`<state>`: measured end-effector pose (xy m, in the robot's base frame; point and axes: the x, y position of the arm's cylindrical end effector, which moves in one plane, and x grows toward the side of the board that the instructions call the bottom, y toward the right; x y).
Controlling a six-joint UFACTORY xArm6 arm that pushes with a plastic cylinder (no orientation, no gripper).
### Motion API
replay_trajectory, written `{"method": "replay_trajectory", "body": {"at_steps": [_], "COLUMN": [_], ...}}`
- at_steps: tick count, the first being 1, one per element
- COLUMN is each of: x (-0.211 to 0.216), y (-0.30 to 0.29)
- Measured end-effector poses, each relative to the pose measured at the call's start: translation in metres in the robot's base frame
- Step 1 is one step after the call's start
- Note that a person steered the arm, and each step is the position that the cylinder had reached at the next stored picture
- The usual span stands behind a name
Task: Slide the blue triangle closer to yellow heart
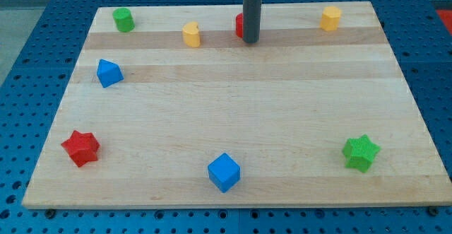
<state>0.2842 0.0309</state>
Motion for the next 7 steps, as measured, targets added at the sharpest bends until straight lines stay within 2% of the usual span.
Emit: {"method": "replay_trajectory", "body": {"at_steps": [1,2,3,6,7], "x": [-0.006,0.020,0.070,0.155,0.186], "y": [-0.001,0.014,-0.013,-0.123,-0.133]}}
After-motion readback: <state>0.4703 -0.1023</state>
